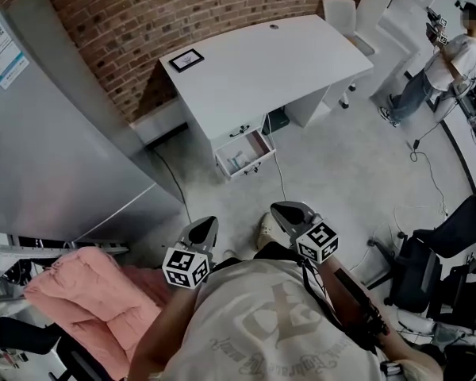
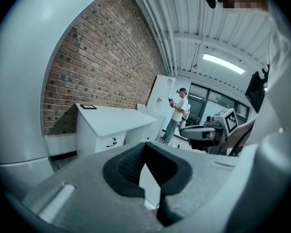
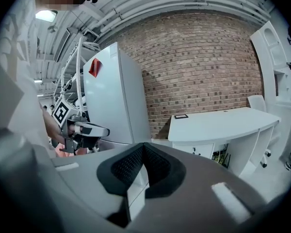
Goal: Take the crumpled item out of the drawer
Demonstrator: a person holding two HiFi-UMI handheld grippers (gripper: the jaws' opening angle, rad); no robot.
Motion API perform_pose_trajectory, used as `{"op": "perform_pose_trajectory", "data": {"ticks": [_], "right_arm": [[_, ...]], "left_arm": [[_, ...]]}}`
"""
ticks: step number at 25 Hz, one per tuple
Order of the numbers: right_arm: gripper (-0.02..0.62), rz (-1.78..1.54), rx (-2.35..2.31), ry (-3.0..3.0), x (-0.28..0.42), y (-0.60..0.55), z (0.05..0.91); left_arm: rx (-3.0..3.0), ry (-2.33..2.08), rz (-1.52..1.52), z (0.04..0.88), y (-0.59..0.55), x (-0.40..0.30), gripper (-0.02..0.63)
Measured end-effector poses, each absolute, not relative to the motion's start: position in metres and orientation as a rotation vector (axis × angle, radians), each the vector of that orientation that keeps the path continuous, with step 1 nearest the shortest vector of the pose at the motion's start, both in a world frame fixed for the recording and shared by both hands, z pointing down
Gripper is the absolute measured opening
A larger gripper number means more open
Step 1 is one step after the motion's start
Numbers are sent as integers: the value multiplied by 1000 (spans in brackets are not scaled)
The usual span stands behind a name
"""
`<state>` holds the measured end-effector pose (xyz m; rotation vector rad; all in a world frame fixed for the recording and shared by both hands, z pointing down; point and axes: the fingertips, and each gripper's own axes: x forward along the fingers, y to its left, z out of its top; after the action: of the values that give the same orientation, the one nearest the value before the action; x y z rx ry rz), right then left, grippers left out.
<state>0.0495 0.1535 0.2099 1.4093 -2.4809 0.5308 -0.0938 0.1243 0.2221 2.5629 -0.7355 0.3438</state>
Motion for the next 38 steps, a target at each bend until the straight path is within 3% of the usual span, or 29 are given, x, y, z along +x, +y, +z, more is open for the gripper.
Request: {"op": "perform_pose_trajectory", "data": {"ticks": [18,38], "right_arm": [[8,486,1280,-2501,48,92,215],[8,500,815,-2609,121,-50,258]], "left_arm": [[2532,-819,336,232,83,-98,3],[2341,-1129,338,246,-1,-6,3]]}}
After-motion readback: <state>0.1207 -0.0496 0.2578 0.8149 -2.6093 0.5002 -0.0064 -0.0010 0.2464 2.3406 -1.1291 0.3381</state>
